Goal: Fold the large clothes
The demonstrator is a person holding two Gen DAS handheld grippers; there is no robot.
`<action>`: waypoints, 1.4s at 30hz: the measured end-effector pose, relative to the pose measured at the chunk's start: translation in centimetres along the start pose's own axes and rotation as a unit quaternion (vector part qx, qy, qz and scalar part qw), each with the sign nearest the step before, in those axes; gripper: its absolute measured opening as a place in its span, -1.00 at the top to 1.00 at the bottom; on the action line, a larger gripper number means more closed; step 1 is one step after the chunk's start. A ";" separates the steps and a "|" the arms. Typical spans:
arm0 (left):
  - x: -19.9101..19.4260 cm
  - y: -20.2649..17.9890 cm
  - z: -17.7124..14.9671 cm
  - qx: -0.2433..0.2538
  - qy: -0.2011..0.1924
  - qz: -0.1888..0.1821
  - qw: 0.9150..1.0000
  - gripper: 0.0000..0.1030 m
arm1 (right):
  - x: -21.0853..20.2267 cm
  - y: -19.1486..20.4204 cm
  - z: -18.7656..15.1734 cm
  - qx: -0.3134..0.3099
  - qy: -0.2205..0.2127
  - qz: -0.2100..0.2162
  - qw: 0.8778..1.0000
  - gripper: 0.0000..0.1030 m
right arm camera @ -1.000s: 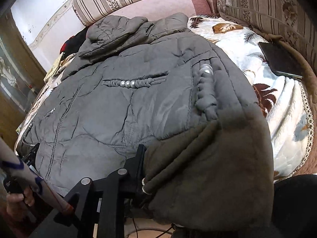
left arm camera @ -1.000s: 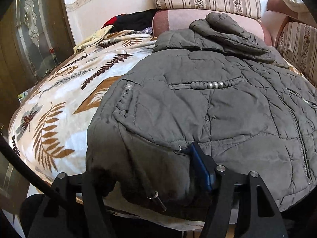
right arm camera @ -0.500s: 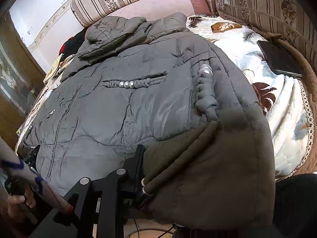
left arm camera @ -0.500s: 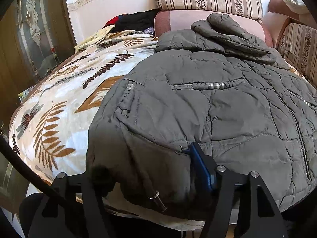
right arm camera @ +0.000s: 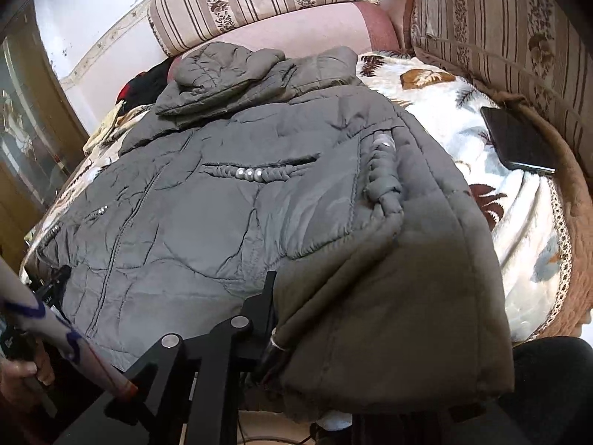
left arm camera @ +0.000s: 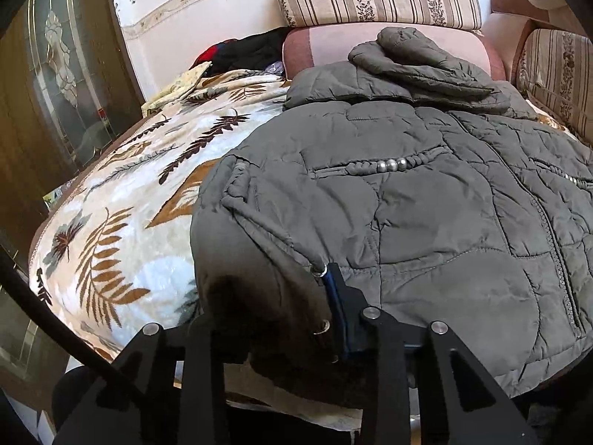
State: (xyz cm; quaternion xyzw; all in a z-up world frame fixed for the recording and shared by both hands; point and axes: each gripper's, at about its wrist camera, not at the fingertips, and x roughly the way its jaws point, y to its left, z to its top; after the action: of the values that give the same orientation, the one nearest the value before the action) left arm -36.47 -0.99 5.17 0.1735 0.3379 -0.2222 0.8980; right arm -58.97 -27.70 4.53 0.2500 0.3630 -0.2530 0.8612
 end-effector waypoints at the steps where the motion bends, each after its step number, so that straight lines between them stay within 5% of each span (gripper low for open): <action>1: 0.0 -0.1 0.0 0.002 0.000 0.003 1.000 0.37 | 0.1 0.0 0.0 0.000 0.001 0.000 1.000 0.62; 21: -0.3 -0.3 0.0 0.009 -0.004 0.016 1.000 0.43 | -0.1 0.0 0.1 0.003 -0.003 0.002 1.000 0.63; 42: -3.6 0.5 1.9 -0.007 -0.038 0.004 0.999 0.57 | -4.3 0.5 2.3 -0.007 -0.052 0.025 0.998 0.68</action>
State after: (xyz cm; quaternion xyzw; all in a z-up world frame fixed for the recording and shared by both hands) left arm -37.60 -0.45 9.05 0.1598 0.3040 -0.2228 0.9124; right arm -60.18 -27.66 9.30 0.2388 0.3132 -0.2418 0.8868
